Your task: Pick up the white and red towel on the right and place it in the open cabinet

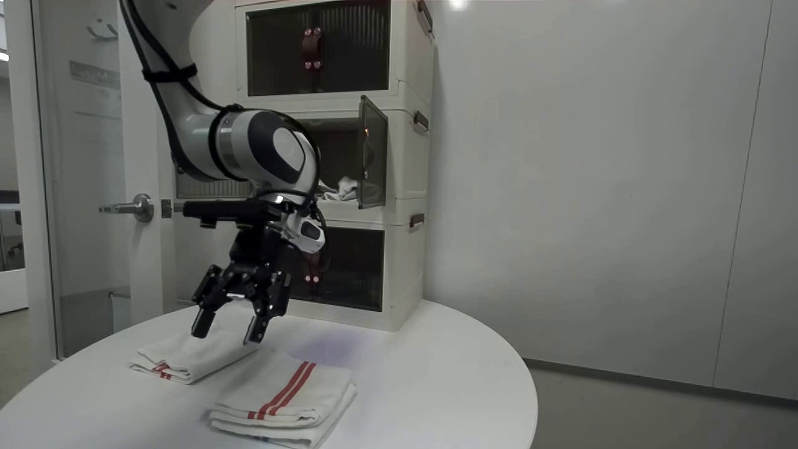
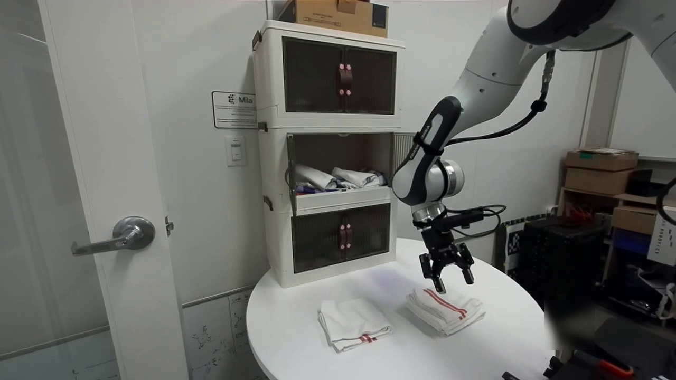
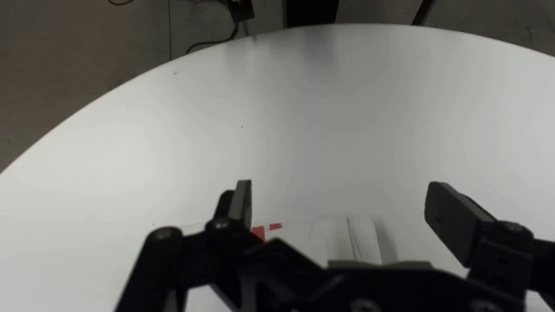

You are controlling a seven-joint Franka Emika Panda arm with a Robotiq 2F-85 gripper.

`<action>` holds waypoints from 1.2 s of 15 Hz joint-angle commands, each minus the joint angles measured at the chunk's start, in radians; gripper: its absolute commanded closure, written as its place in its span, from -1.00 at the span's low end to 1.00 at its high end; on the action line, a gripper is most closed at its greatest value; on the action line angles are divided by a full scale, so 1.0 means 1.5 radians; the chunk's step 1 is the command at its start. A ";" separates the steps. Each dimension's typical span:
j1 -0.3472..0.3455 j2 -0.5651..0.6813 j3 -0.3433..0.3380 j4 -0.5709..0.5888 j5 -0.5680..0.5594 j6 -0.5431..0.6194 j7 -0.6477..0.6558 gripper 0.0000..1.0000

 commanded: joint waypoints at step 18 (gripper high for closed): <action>0.044 0.205 -0.003 0.175 0.020 0.100 0.172 0.03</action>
